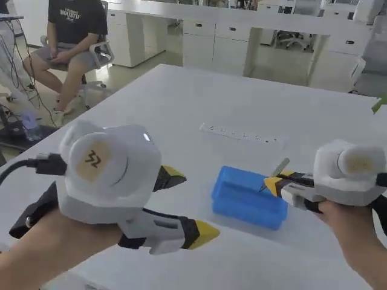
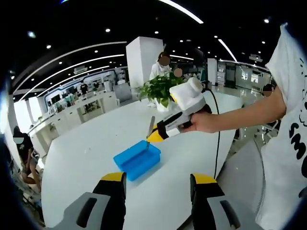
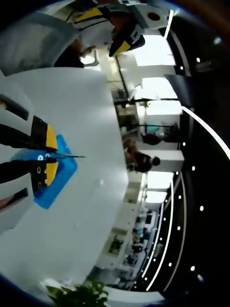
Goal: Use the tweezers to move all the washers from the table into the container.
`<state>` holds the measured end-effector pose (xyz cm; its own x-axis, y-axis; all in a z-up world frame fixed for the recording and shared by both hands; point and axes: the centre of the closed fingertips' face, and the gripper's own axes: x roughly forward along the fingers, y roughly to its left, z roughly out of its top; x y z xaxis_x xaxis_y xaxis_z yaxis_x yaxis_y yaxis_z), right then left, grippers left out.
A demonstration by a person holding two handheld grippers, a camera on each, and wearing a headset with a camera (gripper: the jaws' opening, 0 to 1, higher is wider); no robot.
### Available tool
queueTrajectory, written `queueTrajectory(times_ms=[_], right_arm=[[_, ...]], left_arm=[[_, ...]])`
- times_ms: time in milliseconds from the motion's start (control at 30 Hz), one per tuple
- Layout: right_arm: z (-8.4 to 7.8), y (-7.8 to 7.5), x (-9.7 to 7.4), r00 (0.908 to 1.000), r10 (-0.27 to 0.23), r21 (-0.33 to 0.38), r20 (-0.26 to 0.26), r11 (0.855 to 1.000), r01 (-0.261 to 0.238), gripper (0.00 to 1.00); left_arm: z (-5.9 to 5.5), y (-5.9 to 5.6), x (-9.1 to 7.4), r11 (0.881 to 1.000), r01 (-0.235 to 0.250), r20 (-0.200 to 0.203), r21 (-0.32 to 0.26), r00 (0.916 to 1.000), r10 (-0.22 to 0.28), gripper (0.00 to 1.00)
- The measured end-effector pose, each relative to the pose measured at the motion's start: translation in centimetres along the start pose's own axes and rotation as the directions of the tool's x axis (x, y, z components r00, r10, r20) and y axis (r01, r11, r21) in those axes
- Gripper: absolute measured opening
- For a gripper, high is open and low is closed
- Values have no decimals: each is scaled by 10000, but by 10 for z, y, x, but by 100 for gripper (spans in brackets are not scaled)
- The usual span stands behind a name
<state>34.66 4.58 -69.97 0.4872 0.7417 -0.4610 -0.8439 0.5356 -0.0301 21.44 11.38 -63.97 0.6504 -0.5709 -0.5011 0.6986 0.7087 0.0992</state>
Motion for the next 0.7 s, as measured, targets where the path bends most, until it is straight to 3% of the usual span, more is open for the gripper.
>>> queueTrajectory(times_ms=[200, 367, 433, 500, 567, 700], right_arm=[[6, 33, -23, 9992, 388, -595, -92, 9975, -393, 3], [11, 54, -39, 9984, 495, -1822, -269, 9818, -536, 3], [11, 58, -42, 9984, 479, -1895, -300, 9805, -527, 3], [11, 64, -46, 9980, 560, -1881, -300, 9803, -606, 3], [11, 69, -48, 9973, 655, -1826, -319, 9807, -702, 3], [2, 80, -49, 9935, 880, -1851, -716, 9776, -999, 3]], left_arm=[[26, -5, 9, 9916, 1134, 279, 628, 9929, -1153, 42], [40, -9, 22, 9725, 2087, 404, 1038, 9760, -2138, 31], [44, -11, 25, 9661, 2354, 494, 1062, 9691, -2416, 30], [49, -14, 29, 9543, 2746, 570, 1176, 9576, -2825, 28], [52, -16, 32, 9461, 2900, 563, 1442, 9521, -3004, 25], [55, -24, 37, 9098, 3461, 294, 2290, 9318, -3618, 17]])
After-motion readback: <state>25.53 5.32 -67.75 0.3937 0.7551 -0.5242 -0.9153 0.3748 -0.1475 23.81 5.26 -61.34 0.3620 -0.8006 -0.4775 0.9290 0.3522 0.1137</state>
